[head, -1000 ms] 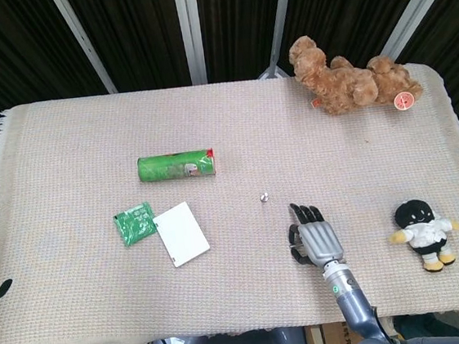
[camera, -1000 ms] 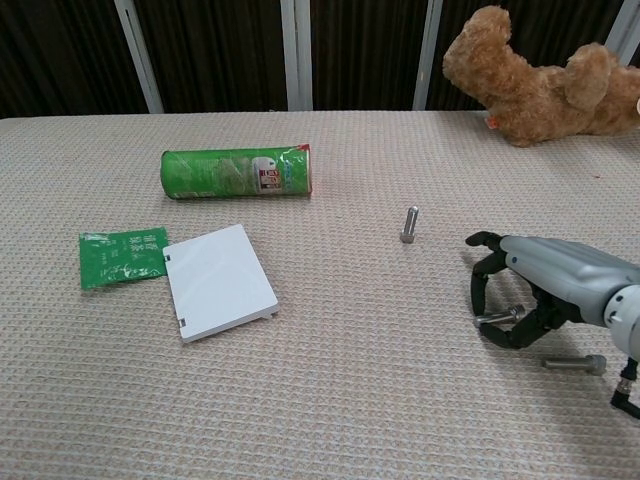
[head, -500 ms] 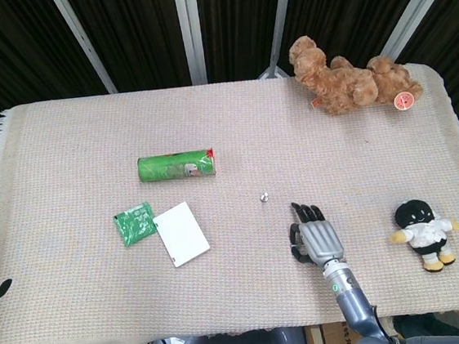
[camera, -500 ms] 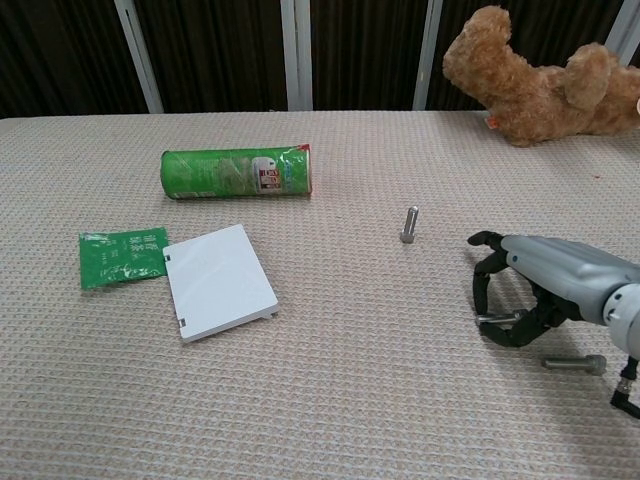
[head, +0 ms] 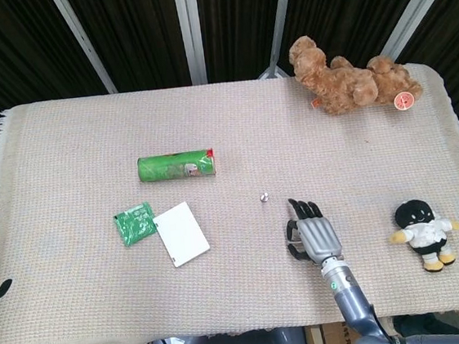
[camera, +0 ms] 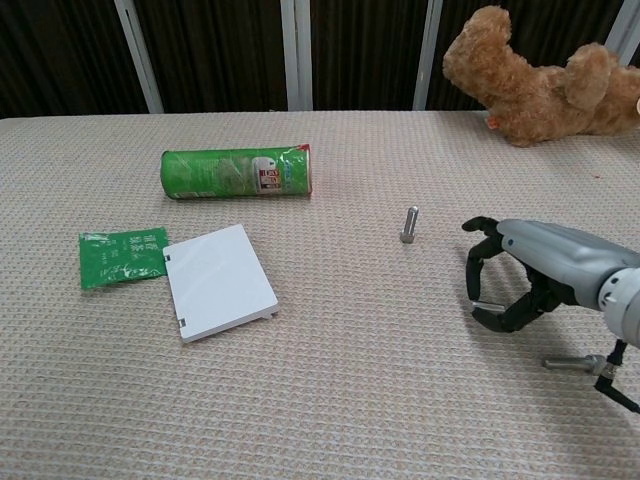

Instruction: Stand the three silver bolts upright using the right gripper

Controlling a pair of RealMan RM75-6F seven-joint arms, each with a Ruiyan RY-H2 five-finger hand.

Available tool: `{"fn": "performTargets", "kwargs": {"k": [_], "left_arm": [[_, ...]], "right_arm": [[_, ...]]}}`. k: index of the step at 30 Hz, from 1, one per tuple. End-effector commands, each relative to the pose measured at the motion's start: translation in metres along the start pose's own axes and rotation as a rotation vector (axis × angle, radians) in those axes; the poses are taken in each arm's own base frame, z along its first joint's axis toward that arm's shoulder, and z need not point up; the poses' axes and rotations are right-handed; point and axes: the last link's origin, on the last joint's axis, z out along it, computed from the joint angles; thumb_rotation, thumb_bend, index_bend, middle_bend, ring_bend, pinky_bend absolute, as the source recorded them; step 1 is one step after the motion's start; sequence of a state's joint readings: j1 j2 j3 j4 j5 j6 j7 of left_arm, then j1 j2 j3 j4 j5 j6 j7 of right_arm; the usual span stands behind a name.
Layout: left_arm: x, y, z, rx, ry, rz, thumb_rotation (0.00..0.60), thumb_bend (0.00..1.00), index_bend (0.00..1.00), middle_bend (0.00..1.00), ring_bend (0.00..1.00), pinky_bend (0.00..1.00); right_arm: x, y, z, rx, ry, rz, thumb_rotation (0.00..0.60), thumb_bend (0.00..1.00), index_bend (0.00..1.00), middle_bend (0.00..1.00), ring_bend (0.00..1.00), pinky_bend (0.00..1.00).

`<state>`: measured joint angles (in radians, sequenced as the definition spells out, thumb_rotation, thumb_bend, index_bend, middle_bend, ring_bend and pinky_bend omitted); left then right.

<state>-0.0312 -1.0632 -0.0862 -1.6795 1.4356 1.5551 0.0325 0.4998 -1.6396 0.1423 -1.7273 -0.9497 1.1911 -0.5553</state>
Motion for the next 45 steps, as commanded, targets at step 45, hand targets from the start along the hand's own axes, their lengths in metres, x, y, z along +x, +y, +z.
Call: {"fn": "performTargets", "kwargs": {"k": [45], "left_arm": [[0.0, 0.0, 0.0, 0.001, 0.0, 0.004, 0.6, 0.24, 0.06, 0.02, 0.0, 0.14]], "right_arm": [[0.031, 0.007, 0.029, -0.09, 0.015, 0.167, 0.6, 0.38, 0.62, 0.0, 0.0, 0.0]]}}
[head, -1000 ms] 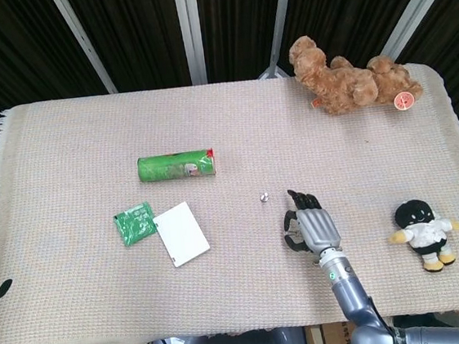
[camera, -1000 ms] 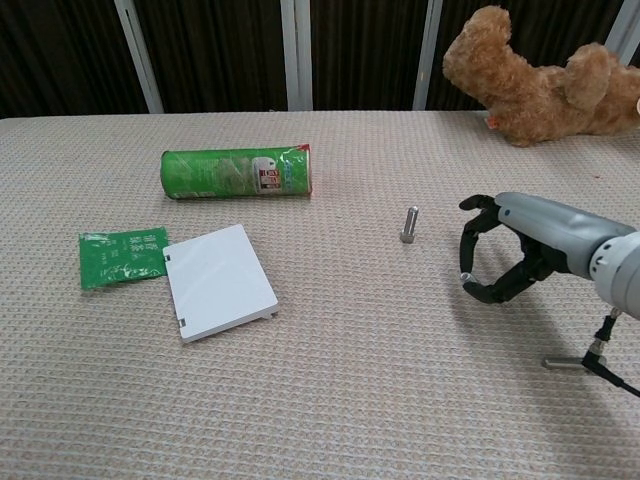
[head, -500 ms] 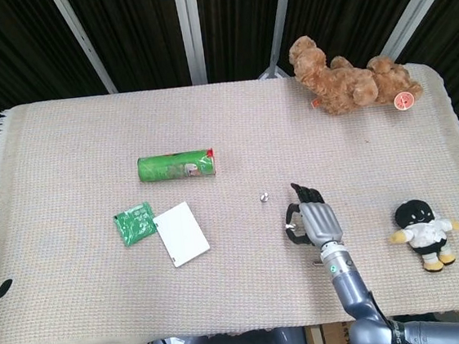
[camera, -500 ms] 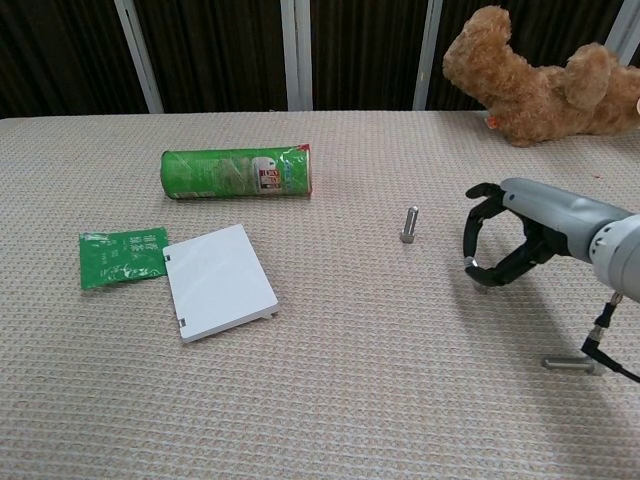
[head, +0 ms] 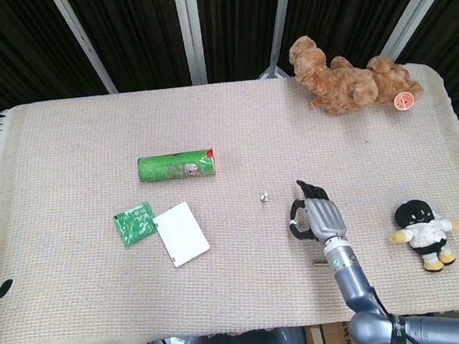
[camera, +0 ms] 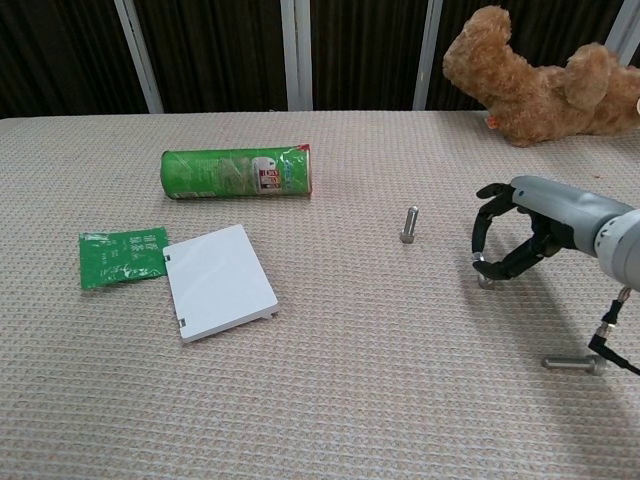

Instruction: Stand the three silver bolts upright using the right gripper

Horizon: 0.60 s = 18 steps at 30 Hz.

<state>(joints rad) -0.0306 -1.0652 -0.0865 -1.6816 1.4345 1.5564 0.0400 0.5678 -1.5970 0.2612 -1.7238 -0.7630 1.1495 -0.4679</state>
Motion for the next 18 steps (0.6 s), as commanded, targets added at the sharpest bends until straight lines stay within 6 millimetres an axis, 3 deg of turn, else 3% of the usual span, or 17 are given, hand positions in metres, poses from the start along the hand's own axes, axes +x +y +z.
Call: {"fn": "performTargets", "kwargs": {"k": [1, 18], "left_arm": [[0.0, -0.0001, -0.0001, 0.0, -0.001, 0.0, 0.6, 0.24, 0.06, 0.02, 0.0, 0.14], [-0.0004, 0.0005, -0.0002, 0.0, -0.001, 0.003, 0.6, 0.24, 0.06, 0.02, 0.0, 0.14]], "right_arm": [[0.001, 0.0002, 0.0008, -0.001, 0.0, 0.003, 0.6, 0.38, 0.61, 0.0, 0.0, 0.0], [0.0072, 0.0064, 0.0014, -0.024, -0.005, 0.001, 0.6, 0.38, 0.52, 0.0, 0.0, 0.0]]}}
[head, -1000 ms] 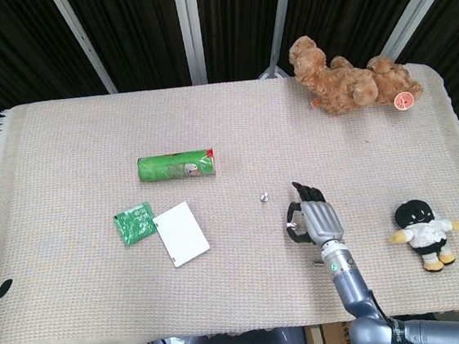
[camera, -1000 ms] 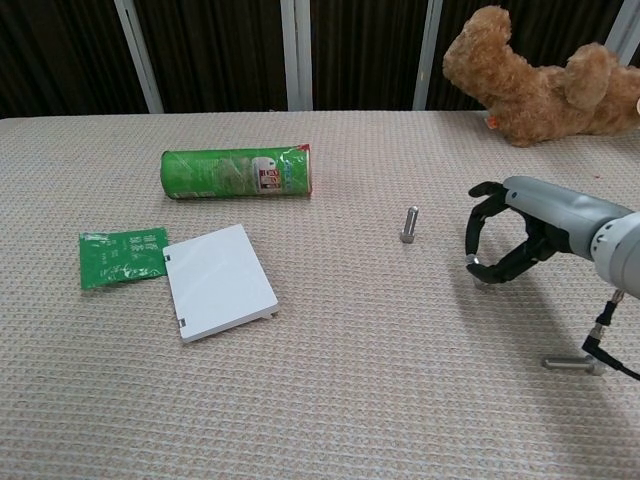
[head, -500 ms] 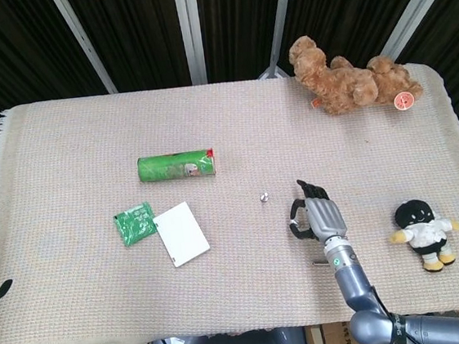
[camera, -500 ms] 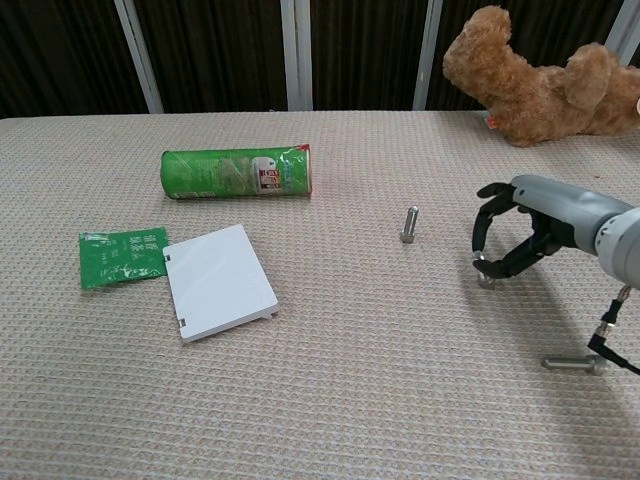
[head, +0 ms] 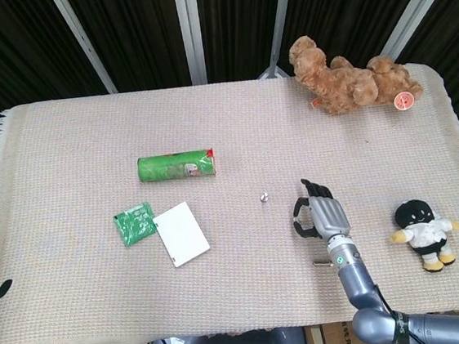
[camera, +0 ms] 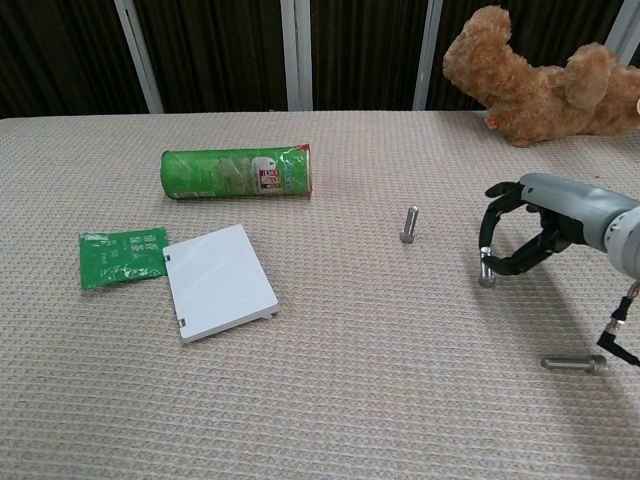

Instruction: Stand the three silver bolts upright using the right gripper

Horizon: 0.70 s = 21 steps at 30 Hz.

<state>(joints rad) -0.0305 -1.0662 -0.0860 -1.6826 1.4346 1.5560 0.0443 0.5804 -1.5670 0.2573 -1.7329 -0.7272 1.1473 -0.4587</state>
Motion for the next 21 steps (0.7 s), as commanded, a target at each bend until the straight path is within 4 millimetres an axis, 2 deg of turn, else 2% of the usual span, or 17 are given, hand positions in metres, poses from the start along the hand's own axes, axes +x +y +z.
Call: {"fn": "performTargets", "kwargs": {"k": [1, 16, 21], "left_arm": [[0.0, 0.0001, -0.0001, 0.0, 0.001, 0.0, 0.6, 0.24, 0.06, 0.02, 0.0, 0.14], [-0.0001, 0.0002, -0.0001, 0.001, 0.001, 0.001, 0.6, 0.24, 0.06, 0.02, 0.0, 0.14], [-0.0002, 0.0, 0.0001, 0.003, 0.001, 0.001, 0.6, 0.24, 0.06, 0.02, 0.0, 0.14]], "right_arm": [[0.001, 0.001, 0.0003, -0.003, 0.0, -0.001, 0.6, 0.38, 0.52, 0.0, 0.0, 0.0], [0.0034, 0.0048, -0.0034, -0.005, -0.016, -0.02, 0.6, 0.38, 0.51, 0.0, 0.0, 0.0], [0.0046, 0.0046, -0.0059, 0.002, -0.026, -0.019, 0.6, 0.38, 0.44, 0.0, 0.0, 0.0]]}}
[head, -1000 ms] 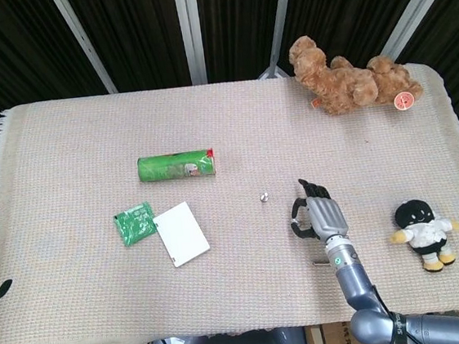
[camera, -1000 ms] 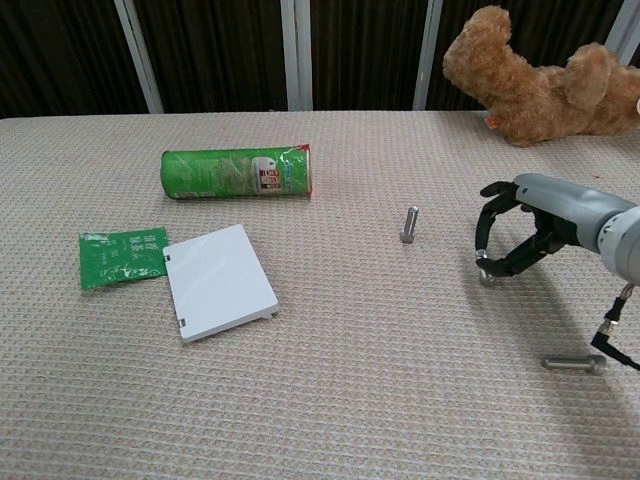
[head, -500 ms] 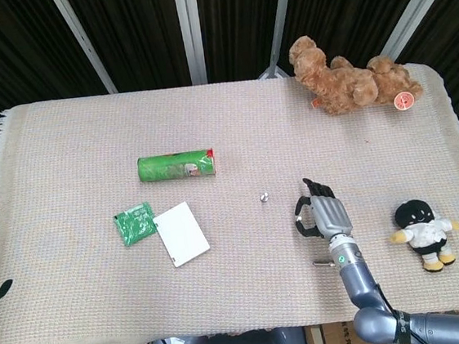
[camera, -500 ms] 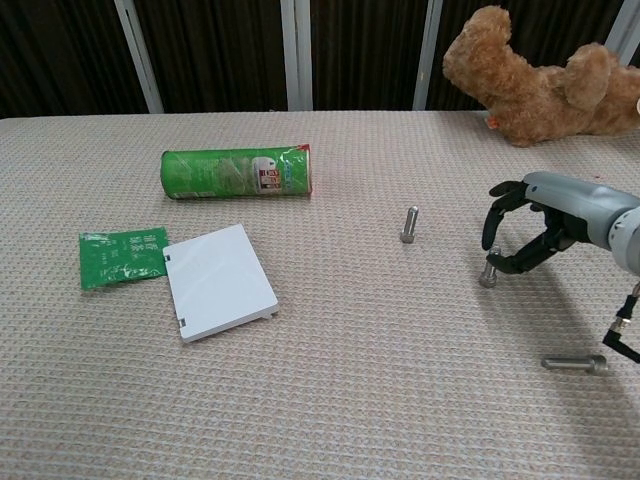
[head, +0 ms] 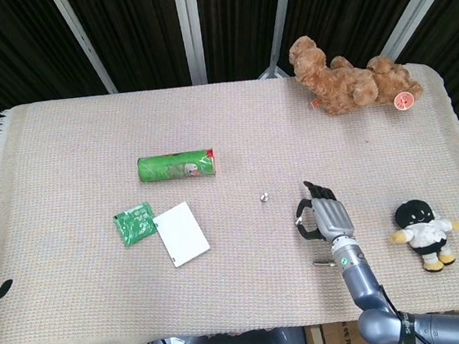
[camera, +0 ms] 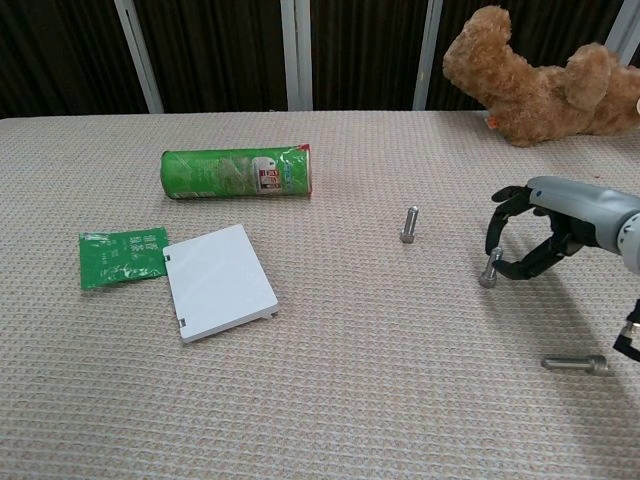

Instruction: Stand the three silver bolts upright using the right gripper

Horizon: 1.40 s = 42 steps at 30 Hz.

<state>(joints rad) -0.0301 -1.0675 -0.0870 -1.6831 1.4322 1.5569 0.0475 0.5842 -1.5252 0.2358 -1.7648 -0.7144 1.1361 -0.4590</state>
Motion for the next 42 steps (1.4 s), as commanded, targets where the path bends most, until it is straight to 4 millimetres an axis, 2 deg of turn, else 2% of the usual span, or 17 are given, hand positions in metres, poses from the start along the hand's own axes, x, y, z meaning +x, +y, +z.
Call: {"fn": "performTargets", "kwargs": {"k": [1, 6, 13, 19, 23, 27, 31, 38, 42], "left_arm": [[0.0, 0.0, 0.0, -0.001, 0.0, 0.0, 0.6, 0.24, 0.06, 0.02, 0.0, 0.14], [0.0, 0.0, 0.001, 0.0, -0.001, 0.0, 0.6, 0.24, 0.06, 0.02, 0.0, 0.14], [0.0, 0.0, 0.0, 0.001, 0.0, 0.001, 0.6, 0.24, 0.06, 0.02, 0.0, 0.14], [0.0, 0.0, 0.001, 0.002, -0.001, 0.0, 0.6, 0.24, 0.06, 0.02, 0.0, 0.14], [-0.001, 0.002, 0.0, -0.003, -0.001, 0.0, 0.6, 0.24, 0.06, 0.02, 0.0, 0.14], [-0.001, 0.002, -0.001, -0.004, -0.001, 0.005, 0.6, 0.24, 0.06, 0.02, 0.0, 0.14], [0.0, 0.002, -0.002, -0.002, 0.004, 0.004, 0.6, 0.24, 0.06, 0.02, 0.0, 0.14], [0.0, 0.001, -0.001, 0.0, 0.002, 0.001, 0.6, 0.24, 0.06, 0.02, 0.0, 0.14], [-0.002, 0.001, 0.001, 0.0, -0.007, 0.002, 0.6, 0.24, 0.06, 0.02, 0.0, 0.14]], "right_arm": [[0.001, -0.001, -0.002, 0.006, -0.002, 0.002, 0.6, 0.38, 0.41, 0.0, 0.0, 0.0], [0.01, -0.003, -0.008, 0.033, -0.008, 0.026, 0.6, 0.3, 0.27, 0.0, 0.0, 0.0], [0.039, 0.0, -0.021, 0.058, 0.057, 0.059, 0.6, 0.29, 0.22, 0.0, 0.0, 0.0], [0.07, 0.027, -0.055, 0.026, 0.139, -0.023, 0.6, 0.29, 0.22, 0.0, 0.0, 0.0], [0.074, 0.048, -0.085, -0.006, 0.132, -0.042, 0.6, 0.29, 0.23, 0.0, 0.0, 0.0], [0.064, 0.062, -0.107, -0.003, 0.09, -0.067, 0.6, 0.29, 0.27, 0.0, 0.0, 0.0], [0.044, 0.07, -0.117, 0.013, 0.026, -0.074, 0.6, 0.29, 0.29, 0.0, 0.0, 0.0], [0.011, 0.076, -0.112, 0.014, -0.029, -0.041, 0.6, 0.29, 0.35, 0.0, 0.0, 0.0], [-0.002, 0.069, -0.104, 0.025, -0.043, -0.025, 0.6, 0.29, 0.37, 0.0, 0.0, 0.0]]}}
